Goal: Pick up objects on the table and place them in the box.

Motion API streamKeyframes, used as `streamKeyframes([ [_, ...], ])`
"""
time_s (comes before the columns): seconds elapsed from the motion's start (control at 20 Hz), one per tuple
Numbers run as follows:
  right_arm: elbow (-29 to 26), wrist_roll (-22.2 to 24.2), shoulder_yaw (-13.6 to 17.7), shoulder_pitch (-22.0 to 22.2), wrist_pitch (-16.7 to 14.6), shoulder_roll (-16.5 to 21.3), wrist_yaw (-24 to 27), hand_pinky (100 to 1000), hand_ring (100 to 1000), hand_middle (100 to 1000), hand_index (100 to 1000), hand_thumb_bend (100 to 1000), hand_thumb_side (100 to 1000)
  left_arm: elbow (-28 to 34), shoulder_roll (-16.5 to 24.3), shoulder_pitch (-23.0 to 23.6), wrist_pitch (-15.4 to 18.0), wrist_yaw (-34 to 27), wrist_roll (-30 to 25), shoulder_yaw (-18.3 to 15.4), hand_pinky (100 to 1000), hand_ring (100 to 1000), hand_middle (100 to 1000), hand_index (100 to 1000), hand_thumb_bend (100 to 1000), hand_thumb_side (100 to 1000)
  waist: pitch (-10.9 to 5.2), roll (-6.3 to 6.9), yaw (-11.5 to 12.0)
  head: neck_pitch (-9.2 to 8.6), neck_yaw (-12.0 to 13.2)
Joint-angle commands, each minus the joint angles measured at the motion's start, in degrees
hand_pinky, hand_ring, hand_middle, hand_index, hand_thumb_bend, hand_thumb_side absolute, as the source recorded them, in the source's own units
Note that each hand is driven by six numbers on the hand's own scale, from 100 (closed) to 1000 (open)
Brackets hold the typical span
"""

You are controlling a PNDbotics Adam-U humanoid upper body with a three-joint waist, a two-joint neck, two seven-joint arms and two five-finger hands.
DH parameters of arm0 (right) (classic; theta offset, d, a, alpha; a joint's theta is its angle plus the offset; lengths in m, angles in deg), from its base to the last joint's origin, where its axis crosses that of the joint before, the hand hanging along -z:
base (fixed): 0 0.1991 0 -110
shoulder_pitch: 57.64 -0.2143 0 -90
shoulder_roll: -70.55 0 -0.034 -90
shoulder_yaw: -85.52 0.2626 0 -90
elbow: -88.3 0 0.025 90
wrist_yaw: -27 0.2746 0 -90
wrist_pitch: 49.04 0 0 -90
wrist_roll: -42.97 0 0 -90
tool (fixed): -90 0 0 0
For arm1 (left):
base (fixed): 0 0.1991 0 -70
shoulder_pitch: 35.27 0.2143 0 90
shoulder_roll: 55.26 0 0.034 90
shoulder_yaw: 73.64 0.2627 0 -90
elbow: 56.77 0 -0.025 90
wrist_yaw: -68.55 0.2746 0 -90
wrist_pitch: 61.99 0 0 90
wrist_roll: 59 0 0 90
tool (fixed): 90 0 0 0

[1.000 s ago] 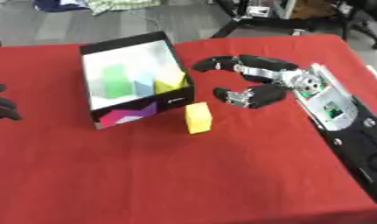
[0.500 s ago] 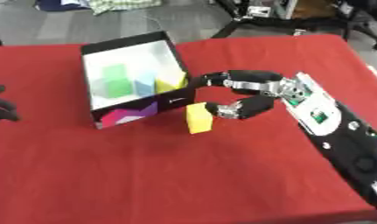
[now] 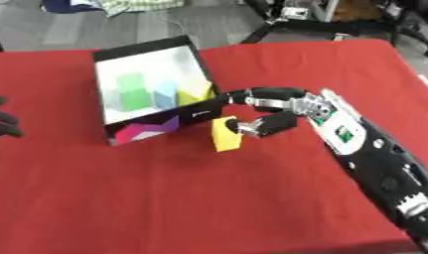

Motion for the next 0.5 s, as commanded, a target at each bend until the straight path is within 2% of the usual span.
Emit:
streamKeyframes([
  [0.05, 1.1, 4.7, 0.1, -1.3, -5.7, 0.2, -1.3, 1000, 964, 964, 1000, 100, 952, 0.9, 0.4, -0.6, 0.1, 0.0, 0.0, -0.4, 796, 535, 550, 834, 147, 949, -0.69, -0.01, 0.1, -0.08, 0.1],
  [0.5, 3.1, 4.5, -0.7, -1.7, -7.6, -0.4, -3.8, 1000, 962, 964, 1000, 100, 965, 0.9, 0.4, -0.6, 0.0, 0.0, 0.0, -0.3, 798, 536, 551, 835, 144, 950, -0.74, 0.06, 0.0, -0.08, 0.1],
])
